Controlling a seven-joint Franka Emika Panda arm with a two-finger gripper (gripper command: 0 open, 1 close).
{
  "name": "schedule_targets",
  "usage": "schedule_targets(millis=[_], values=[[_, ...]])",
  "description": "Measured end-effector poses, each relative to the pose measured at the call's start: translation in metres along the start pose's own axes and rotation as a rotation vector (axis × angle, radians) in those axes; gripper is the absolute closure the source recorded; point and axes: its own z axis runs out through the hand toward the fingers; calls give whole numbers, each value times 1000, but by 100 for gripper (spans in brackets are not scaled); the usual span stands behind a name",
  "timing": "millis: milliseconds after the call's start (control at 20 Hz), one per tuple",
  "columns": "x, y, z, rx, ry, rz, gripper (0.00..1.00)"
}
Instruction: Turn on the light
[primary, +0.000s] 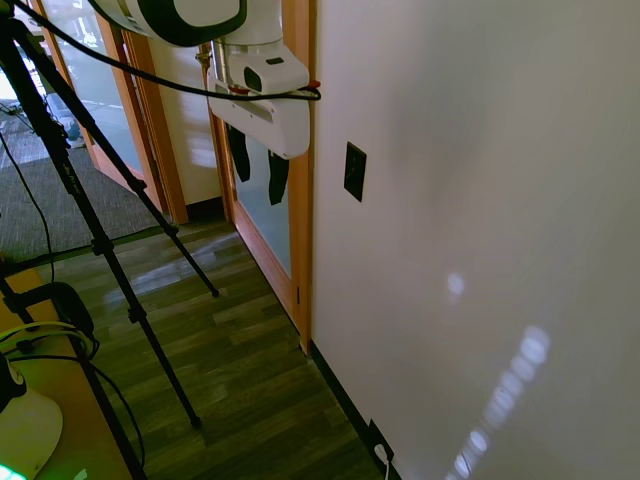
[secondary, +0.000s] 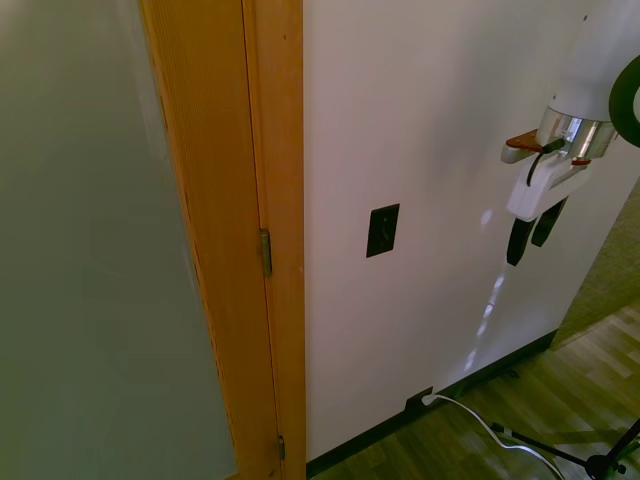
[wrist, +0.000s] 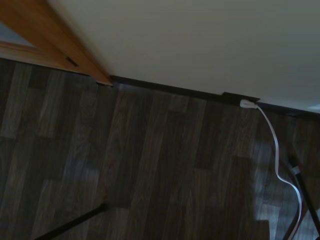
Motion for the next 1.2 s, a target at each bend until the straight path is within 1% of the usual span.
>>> schedule_targets(millis=[100,200,350,500,650,800,950,1050,1150,1200], values=[[0,0,1,-3,-2,-5,0],[4,-10,1,26,18,-12,0],[14,-45,9,66,42,-29,0],[27,-87,29,96,45,-13,0],[43,-113,60,138,60,44,0],[54,-123,86,220,113,70,0],[61,-133,95,283,155,86,0],[65,-138,96,304,183,131,0],[76,-139,97,299,221,198,0],[81,-140,97,295,238,222,100]])
